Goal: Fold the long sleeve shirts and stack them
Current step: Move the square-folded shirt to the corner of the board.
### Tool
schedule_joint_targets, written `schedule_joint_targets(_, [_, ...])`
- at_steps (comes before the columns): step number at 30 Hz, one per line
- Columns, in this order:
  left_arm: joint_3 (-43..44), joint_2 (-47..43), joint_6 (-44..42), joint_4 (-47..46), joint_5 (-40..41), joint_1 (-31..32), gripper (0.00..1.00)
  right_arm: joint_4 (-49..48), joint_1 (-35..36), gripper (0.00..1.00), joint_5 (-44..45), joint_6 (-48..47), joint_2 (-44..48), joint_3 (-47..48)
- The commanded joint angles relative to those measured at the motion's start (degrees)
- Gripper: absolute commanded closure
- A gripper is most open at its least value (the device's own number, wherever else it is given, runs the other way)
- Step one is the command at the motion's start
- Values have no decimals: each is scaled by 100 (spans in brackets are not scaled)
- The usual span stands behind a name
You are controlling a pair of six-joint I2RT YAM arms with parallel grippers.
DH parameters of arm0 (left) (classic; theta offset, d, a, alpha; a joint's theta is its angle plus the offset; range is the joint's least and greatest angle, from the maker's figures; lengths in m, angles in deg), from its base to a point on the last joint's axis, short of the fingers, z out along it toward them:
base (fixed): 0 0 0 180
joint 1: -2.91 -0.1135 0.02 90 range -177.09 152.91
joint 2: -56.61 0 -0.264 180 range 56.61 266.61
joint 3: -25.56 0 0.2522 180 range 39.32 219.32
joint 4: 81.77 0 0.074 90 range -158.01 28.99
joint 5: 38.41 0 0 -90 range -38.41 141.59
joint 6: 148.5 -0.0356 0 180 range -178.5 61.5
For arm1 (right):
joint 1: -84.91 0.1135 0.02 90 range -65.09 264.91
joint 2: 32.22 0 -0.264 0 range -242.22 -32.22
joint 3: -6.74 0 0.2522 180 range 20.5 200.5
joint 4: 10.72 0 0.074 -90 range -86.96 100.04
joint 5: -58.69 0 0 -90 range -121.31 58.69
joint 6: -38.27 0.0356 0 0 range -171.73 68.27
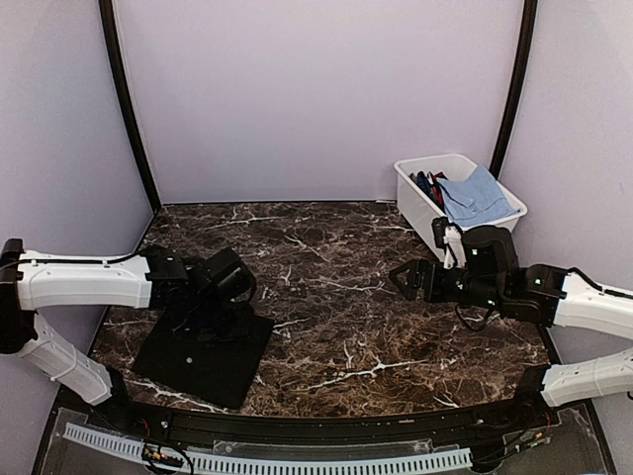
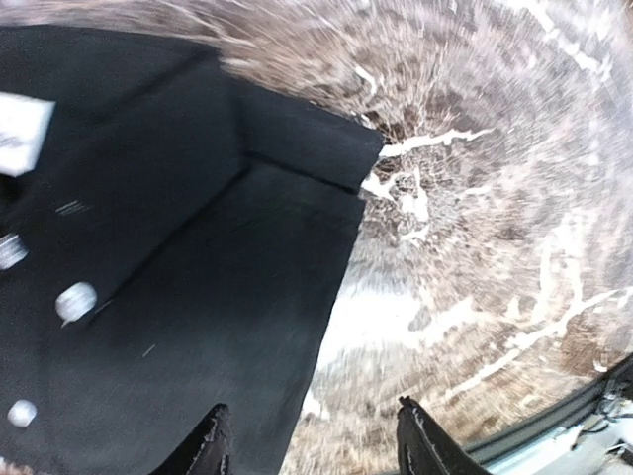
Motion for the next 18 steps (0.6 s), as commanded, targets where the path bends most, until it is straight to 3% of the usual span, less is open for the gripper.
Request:
schedule_joint_targets(1, [258, 694, -504, -704, -280, 34, 45, 38, -21, 2, 166, 45, 153, 127])
schedule_joint_targets(9, [255, 1640, -716, -1522, -848, 34, 45, 57, -22, 2, 184, 124, 196, 49])
schedule_joint_targets(18, [-549, 1413, -520, -1682, -862, -333, 45, 56, -21, 2, 184, 123, 130, 57])
